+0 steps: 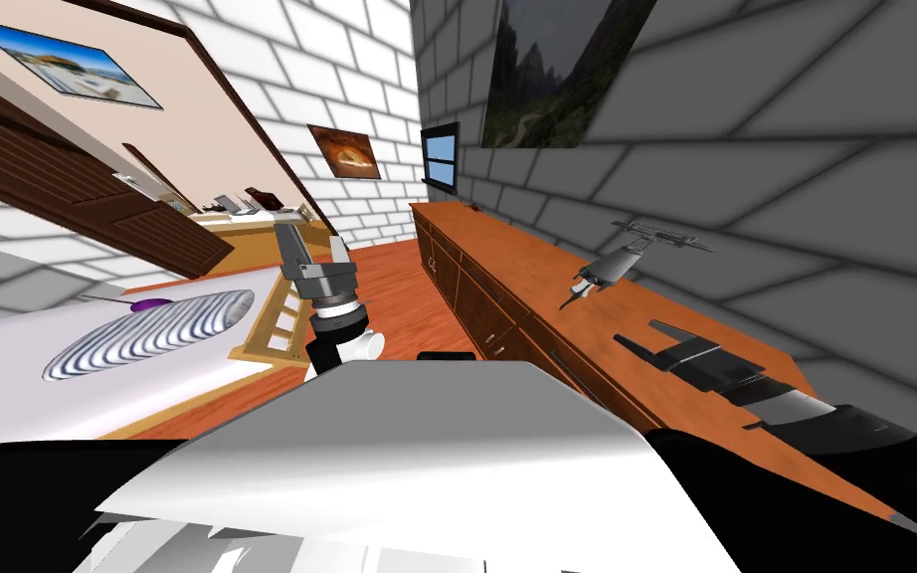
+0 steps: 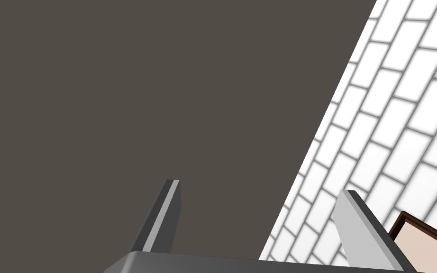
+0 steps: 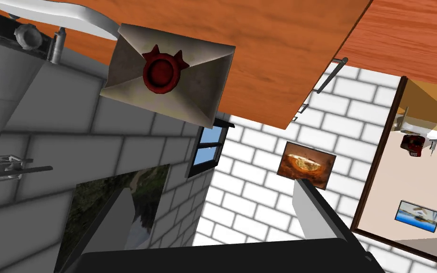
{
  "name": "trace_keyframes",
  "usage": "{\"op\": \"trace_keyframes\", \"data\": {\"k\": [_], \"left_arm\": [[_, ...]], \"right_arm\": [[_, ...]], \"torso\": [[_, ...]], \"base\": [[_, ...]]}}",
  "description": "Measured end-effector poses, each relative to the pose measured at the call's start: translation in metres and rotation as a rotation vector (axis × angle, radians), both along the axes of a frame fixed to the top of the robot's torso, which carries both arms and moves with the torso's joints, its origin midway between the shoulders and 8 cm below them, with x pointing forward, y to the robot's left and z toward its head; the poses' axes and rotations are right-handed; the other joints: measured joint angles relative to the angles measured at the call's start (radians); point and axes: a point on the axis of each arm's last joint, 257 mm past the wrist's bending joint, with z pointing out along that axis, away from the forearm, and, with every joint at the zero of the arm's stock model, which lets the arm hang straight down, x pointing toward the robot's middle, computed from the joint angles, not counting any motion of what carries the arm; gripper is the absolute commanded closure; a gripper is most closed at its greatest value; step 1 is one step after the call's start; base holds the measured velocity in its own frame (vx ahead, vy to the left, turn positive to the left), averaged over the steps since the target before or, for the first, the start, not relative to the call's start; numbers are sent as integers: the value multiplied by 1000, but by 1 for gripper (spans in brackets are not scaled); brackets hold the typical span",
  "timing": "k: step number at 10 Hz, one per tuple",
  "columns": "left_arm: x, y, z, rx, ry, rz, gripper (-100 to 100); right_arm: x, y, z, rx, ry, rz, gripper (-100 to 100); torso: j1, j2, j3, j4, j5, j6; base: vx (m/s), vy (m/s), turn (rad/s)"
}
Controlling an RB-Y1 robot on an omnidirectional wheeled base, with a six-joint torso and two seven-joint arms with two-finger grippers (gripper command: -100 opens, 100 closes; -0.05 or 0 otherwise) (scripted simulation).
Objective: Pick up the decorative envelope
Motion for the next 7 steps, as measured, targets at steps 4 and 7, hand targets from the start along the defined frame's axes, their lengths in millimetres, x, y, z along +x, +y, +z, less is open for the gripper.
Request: {"op": "trace_keyframes", "data": {"k": [4, 7], "left_arm": [[0, 0, 0, 0, 0, 0, 0], [0, 0, 0, 0, 0, 0, 0]], "right_arm": [[-3, -13, 9, -189, 116, 94, -100], [-4, -22, 13, -325, 208, 179, -100]], "torso": [[0, 0, 0, 0, 0, 0], [-1, -1, 0, 0, 0, -1]], "base": [[12, -13, 112], [11, -17, 118]]}}
